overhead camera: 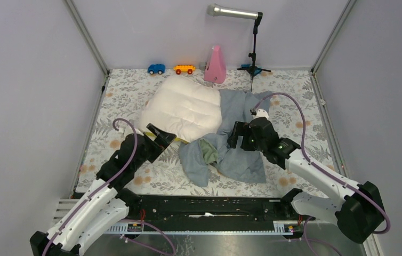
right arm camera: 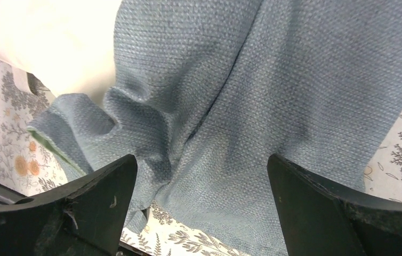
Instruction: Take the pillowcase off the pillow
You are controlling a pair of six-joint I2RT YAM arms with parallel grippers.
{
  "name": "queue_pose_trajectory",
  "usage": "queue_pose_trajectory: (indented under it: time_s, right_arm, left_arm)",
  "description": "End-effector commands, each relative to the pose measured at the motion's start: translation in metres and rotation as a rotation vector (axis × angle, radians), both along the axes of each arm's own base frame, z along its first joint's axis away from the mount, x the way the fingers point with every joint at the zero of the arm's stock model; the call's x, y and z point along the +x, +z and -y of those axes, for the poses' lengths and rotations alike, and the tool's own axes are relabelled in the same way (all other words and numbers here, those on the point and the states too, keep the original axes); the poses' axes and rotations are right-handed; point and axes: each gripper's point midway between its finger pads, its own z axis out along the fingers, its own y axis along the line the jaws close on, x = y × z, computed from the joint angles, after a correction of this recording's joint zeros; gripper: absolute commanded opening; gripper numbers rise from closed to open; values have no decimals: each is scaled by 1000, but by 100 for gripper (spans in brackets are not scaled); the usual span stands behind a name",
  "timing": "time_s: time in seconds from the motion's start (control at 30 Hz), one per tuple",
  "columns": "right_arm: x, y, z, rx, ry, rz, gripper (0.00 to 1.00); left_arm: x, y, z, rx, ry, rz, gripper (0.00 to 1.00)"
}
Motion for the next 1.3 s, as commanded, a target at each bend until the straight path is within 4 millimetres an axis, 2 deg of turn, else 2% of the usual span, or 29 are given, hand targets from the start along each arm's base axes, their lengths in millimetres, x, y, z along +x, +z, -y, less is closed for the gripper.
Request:
queue_pose_trajectory:
  time_s: [0.0, 0.13, 0.23, 0.37, 0.57, 0.63, 0.73, 0.83, 0.93, 1.03, 1.1, 1.27]
  right_arm:
    - [4, 5, -20, 58, 42, -16, 99]
    - [-2, -2, -37, 113, 97, -64, 99]
    - [-5, -9, -42, 51, 115, -76, 99]
    - [-5, -10, -43, -38, 118, -57, 99]
    - [-11, 10, -42, -105, 183, -11, 99]
    - [-18, 18, -44, -152, 223, 1, 99]
    - [-39, 28, -57, -277, 332, 50, 99]
    - [-43, 21, -64, -353, 357, 48, 99]
    - [-40, 6, -69, -408, 375, 21, 98]
    - [-39, -11, -74, -444, 392, -11, 87]
    - [-39, -17, -75, -448, 399, -13, 75]
    - [-44, -16, -76, -407, 422, 7, 32]
  left_arm:
    - [-18, -39, -4, -66, 68, -155, 99]
    - [-20, -65, -4, -91, 125, -259, 99]
    - [-10, -71, -5, -42, 140, -275, 99]
    - [15, -56, 1, -12, 139, -194, 99]
    - [48, -37, 7, -36, 153, -77, 99]
    - [56, -37, 10, -47, 155, -58, 99]
    - [68, -35, 28, -115, 74, -27, 99]
    - [78, -41, 38, -142, 45, -41, 99]
    - [89, -50, 38, -130, 57, -45, 99]
    - [98, -57, 34, -111, 71, -50, 99]
    - [105, -65, 30, -99, 82, -70, 99]
    - [118, -78, 23, -104, 101, -87, 98]
